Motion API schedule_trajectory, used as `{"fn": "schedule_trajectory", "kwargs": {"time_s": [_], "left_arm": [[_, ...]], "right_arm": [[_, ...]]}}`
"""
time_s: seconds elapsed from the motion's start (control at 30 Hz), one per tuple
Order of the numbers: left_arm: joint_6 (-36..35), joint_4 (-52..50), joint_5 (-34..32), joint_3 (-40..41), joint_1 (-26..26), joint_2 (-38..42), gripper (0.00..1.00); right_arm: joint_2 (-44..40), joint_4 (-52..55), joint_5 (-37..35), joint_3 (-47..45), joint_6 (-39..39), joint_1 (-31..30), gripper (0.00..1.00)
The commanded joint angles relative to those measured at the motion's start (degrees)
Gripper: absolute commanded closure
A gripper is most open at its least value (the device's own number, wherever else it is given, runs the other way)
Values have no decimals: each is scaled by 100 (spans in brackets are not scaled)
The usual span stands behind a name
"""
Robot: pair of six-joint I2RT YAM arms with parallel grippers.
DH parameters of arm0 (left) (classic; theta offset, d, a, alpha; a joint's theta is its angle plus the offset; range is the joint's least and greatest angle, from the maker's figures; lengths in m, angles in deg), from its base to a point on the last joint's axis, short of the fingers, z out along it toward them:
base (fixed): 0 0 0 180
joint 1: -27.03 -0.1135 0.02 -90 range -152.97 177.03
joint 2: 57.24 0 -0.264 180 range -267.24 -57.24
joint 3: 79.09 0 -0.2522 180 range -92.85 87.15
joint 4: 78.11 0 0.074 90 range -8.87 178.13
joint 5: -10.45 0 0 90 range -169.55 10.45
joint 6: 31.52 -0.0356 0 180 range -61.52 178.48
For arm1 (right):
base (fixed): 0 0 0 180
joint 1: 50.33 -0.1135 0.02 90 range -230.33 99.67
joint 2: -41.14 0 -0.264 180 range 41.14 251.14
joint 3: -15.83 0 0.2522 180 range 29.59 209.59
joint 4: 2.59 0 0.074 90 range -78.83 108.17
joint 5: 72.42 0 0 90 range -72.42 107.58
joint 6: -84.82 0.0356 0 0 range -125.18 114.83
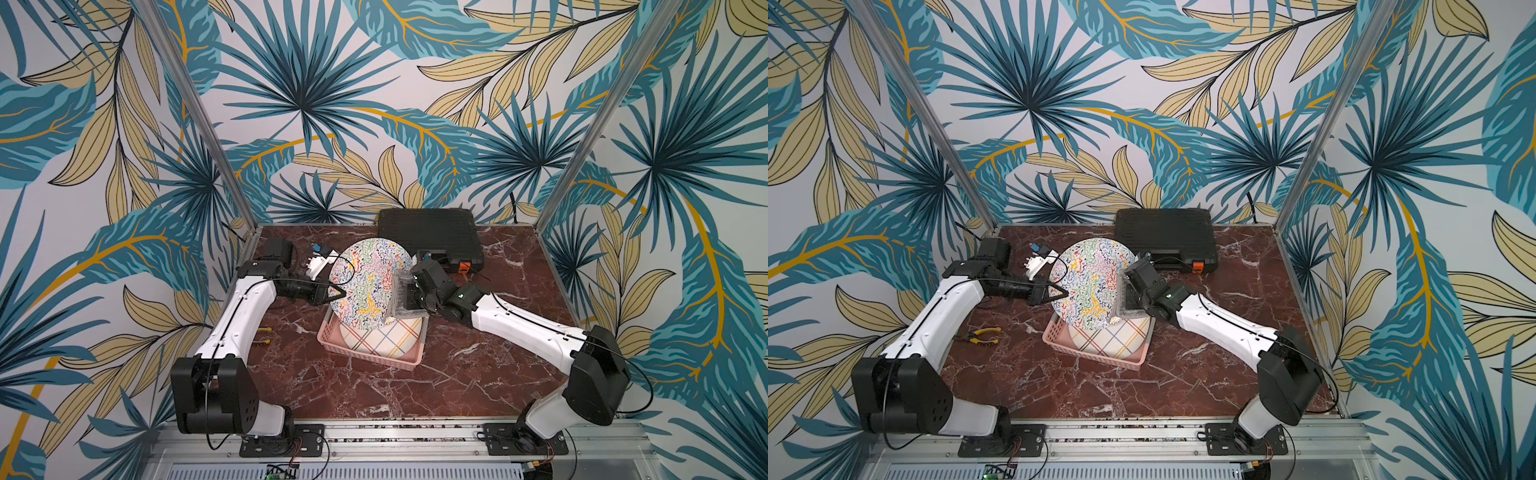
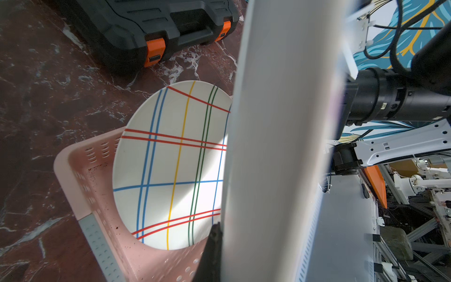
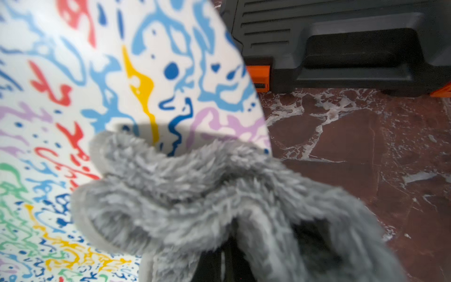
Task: Wipe the wet plate dry
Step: Wipe the plate with towel.
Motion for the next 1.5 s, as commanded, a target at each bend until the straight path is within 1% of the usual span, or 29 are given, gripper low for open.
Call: {"fn": "schedule_trajectory", "kwargs": {"time_s": [0.0,0.07,0.17,0.33,0.43,0.53,0.6,0.7,0.77,0.8,0.9,0.93,1.0,1.17,1.3,1.4,1.47], "left_arm": [[-84,-235,1240,-134,93,304,100],[-100,-284,1273,-184,92,261,100],[-136,-348,1297,-199,91,227,100],[-74,-204,1277,-71,89,254,100],[-18,-135,1244,-47,92,265,100],[-10,-119,1199,-72,93,273,100],[-56,-149,1138,-91,88,293,100],[-169,-201,1020,-113,93,338,100],[-286,-264,946,-145,98,380,100],[-381,-312,920,-156,102,396,100],[-679,-551,745,-254,180,445,100],[-745,-586,656,-274,209,474,100],[-847,-575,467,-290,306,561,100],[-1032,-461,-111,-318,697,848,100],[-1193,-497,-354,-447,871,941,100],[-1246,-567,-487,-561,968,897,100],[-1311,-603,-601,-603,1056,849,100]], "right_arm": [[391,-111,21,209,-94,-192,100],[614,-202,78,398,-157,-546,100],[922,-377,305,751,-199,-895,100],[1536,-271,668,1764,-295,-1376,100],[1802,-208,960,2151,-280,-1475,100],[1685,-361,1081,2014,-171,-1418,100],[1329,-639,1237,1527,33,-1188,100],[610,-1237,1678,687,423,-620,100],[132,-1338,1914,287,442,-303,100],[-96,-1255,2033,205,387,-40,100],[-550,-918,2417,250,275,382,100],[-622,-896,2603,329,273,557,100],[-764,-514,2891,561,252,816,100],[-793,179,3604,1761,270,1436,100],[-284,679,4100,2867,486,1779,100],[254,1098,4418,3683,552,1808,100],[552,1058,4656,3993,710,1809,100]]}}
